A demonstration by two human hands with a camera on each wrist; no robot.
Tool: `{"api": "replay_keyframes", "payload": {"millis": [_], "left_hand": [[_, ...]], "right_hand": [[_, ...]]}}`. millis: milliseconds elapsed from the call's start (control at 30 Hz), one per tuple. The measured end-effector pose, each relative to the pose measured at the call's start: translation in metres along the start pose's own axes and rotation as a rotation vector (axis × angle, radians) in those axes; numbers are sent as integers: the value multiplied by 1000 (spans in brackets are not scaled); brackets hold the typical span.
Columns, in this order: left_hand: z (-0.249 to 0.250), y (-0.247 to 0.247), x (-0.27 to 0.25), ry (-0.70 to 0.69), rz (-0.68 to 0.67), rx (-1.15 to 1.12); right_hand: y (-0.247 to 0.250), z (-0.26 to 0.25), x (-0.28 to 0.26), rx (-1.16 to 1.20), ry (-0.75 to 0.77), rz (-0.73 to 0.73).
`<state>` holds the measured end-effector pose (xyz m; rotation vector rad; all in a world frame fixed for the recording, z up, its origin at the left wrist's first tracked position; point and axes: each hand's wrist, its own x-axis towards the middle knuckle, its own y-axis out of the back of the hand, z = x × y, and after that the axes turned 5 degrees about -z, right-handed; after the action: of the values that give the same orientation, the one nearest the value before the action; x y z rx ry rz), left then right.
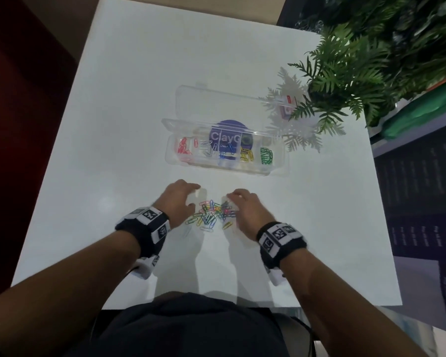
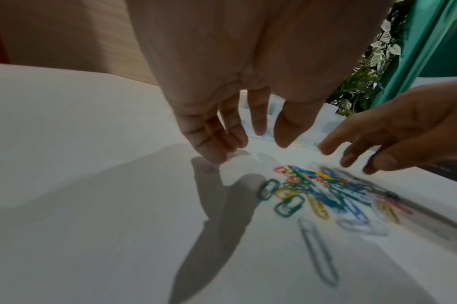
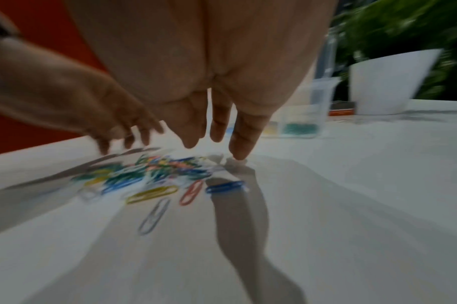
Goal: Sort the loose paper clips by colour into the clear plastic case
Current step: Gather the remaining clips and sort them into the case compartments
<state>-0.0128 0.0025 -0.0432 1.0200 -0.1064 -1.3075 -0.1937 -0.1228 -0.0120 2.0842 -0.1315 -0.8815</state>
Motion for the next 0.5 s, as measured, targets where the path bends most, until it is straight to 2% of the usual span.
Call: {"api": "replay_keyframes", "payload": {"millis": [67, 133, 233, 400, 500], "left_hand": [[-10, 4, -7, 62, -11, 80], [-9, 3, -16, 117, -117, 172], [7, -12, -22, 118, -173, 239], [36, -42, -12, 37, -57, 86], [35, -41, -16, 63, 39, 8]], "right_hand": [[6, 15, -7, 7, -101, 18], [6, 20, -11, -16, -186, -39], [-7, 6, -10, -10, -190, -73], [-20, -22, 6, 117, -84, 4], [-10, -11, 7, 149, -98, 43]]}}
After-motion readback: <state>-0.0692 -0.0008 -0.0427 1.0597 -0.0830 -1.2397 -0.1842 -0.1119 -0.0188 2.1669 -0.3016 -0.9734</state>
